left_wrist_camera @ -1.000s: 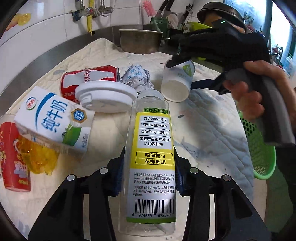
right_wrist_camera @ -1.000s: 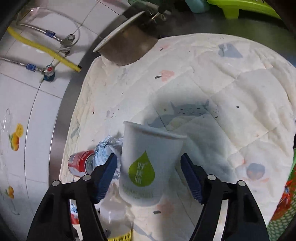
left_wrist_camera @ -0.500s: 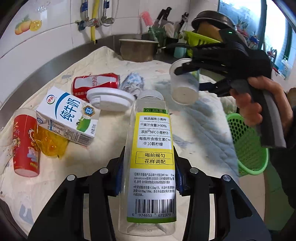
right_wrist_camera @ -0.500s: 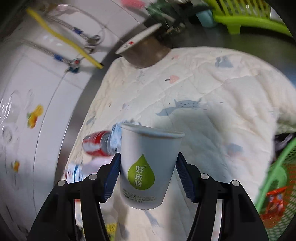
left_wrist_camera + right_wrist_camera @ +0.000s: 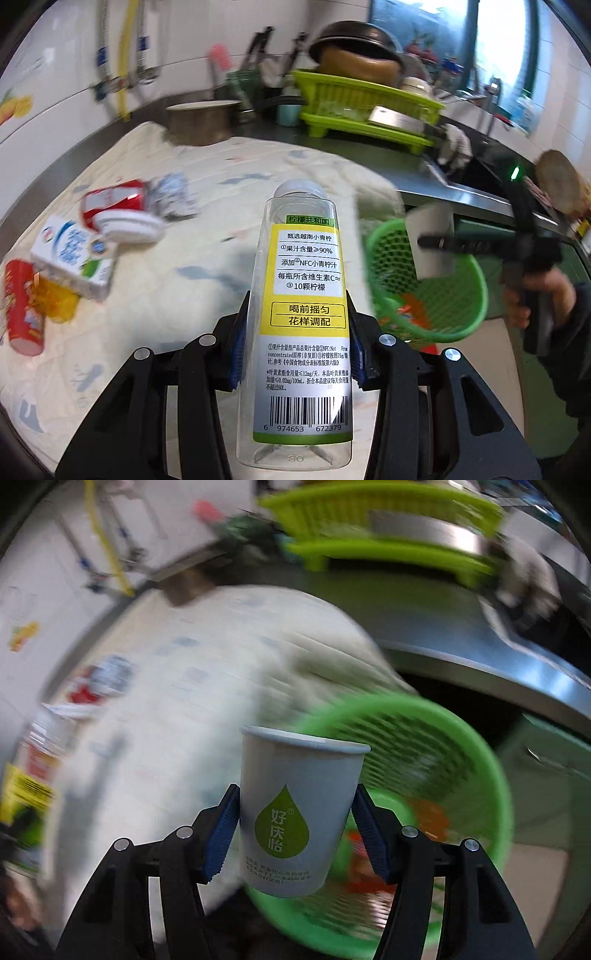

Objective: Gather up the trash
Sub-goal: 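Drop the paper cup into the green basket with the right gripper while the left gripper carries the bottle there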

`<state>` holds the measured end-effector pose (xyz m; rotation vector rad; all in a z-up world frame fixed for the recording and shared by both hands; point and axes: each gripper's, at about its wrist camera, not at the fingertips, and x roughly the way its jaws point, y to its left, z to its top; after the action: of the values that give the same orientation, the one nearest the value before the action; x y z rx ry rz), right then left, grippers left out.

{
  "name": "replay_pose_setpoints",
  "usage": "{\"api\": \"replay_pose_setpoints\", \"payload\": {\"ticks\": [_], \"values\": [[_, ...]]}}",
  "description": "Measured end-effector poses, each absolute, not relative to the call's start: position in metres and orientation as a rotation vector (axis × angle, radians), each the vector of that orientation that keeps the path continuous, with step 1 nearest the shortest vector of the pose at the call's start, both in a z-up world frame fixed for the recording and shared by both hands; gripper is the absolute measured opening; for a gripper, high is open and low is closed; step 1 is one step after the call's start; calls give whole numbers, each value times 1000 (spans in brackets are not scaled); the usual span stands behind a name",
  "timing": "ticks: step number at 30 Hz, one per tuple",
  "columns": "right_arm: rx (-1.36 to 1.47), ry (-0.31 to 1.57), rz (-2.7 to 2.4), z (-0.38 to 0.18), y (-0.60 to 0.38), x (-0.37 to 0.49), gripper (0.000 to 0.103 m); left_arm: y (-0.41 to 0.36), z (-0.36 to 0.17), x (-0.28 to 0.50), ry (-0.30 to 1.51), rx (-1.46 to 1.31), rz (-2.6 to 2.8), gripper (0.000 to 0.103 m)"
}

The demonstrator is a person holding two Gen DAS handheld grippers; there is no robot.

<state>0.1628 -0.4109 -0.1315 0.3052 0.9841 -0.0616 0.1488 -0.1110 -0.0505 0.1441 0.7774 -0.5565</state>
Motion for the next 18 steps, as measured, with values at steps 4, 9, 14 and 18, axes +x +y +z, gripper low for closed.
{"api": "replay_pose_setpoints", "payload": {"ticks": [4,9,14,18], "values": [[319,1031,-143,-166,-445,143,59,-151,-53,141,787,166,-619,43],[347,1057,-180,-194,-467,127,60,-196,-60,135,813,182,-674,43],[358,1051,-189,-203,-484,113,63,-237,-71,138,847,224,-714,43],[386,1011,-190,-198,-496,98,71,-268,-80,141,874,254,-741,43]]}}
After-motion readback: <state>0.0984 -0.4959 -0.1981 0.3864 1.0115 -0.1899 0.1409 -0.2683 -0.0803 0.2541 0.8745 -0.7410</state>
